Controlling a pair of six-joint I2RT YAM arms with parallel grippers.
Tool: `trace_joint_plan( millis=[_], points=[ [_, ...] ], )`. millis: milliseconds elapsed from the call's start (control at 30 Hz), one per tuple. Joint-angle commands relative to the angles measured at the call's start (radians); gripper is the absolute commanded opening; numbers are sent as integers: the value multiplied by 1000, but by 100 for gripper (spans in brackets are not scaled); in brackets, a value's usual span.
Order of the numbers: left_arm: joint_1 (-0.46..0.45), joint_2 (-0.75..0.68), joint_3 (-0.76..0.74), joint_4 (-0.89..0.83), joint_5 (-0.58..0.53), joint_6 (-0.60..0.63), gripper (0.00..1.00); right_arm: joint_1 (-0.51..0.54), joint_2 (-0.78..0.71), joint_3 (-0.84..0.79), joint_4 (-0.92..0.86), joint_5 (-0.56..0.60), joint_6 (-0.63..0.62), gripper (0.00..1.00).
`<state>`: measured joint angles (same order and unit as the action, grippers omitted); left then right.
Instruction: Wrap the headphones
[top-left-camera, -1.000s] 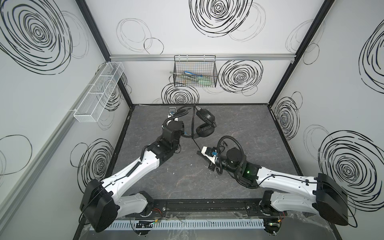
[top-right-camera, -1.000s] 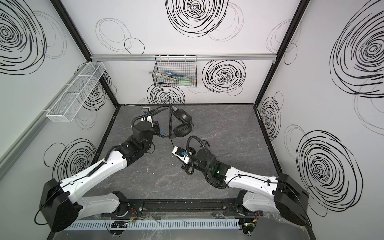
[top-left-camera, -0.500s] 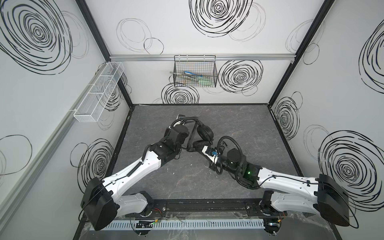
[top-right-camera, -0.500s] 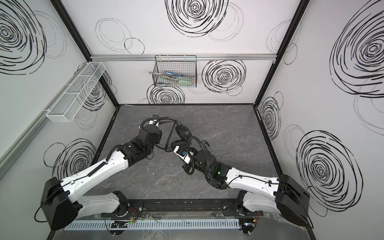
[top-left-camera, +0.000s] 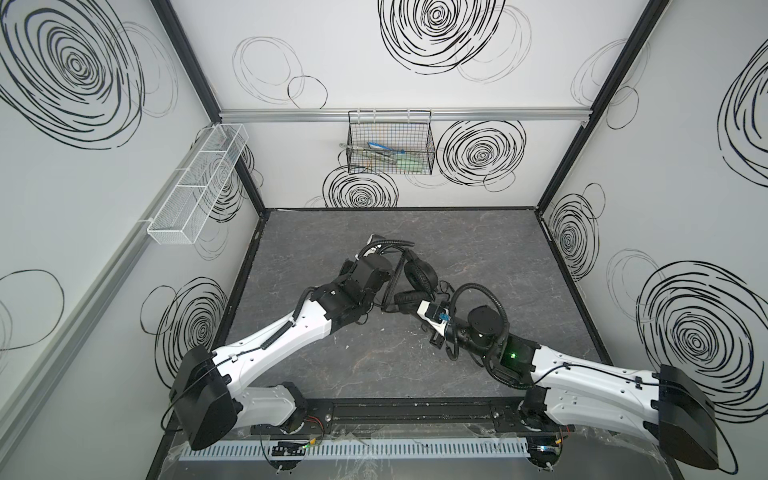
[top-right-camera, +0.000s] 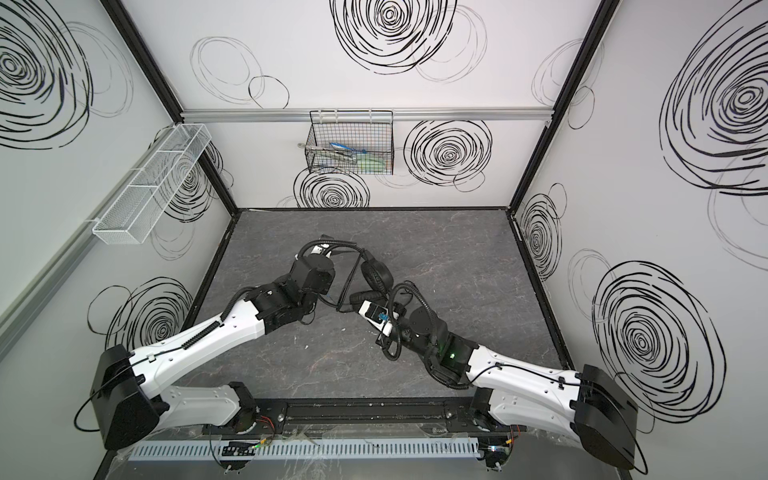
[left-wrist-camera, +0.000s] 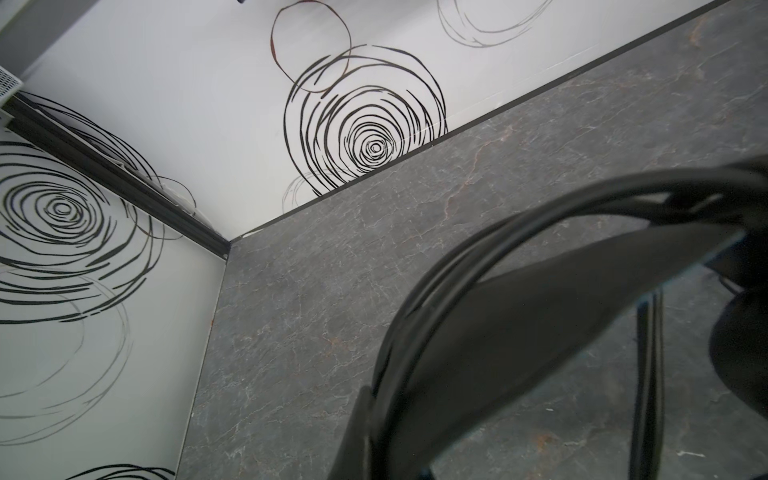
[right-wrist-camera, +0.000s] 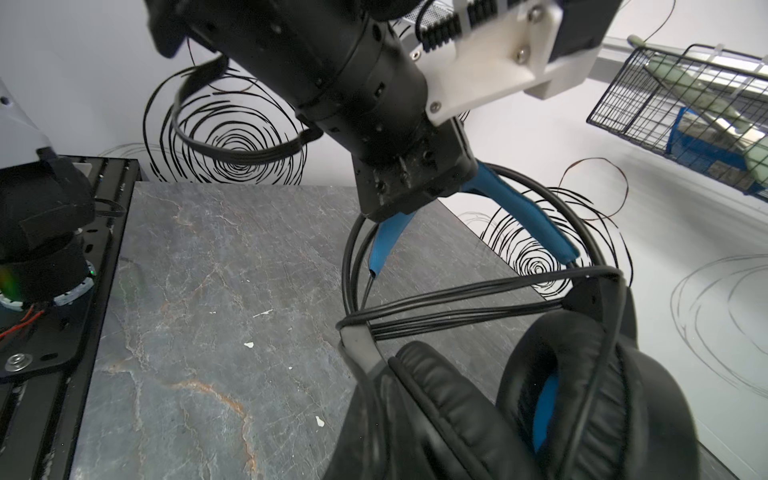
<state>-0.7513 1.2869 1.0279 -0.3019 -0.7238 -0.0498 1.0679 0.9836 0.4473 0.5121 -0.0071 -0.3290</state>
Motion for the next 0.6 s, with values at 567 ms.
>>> trace_joint_plan(
  millis=[567],
  points=[
    [-18,127,124,-59,25,-30,0,57,44,52,85,-46,-41,0]
  ],
)
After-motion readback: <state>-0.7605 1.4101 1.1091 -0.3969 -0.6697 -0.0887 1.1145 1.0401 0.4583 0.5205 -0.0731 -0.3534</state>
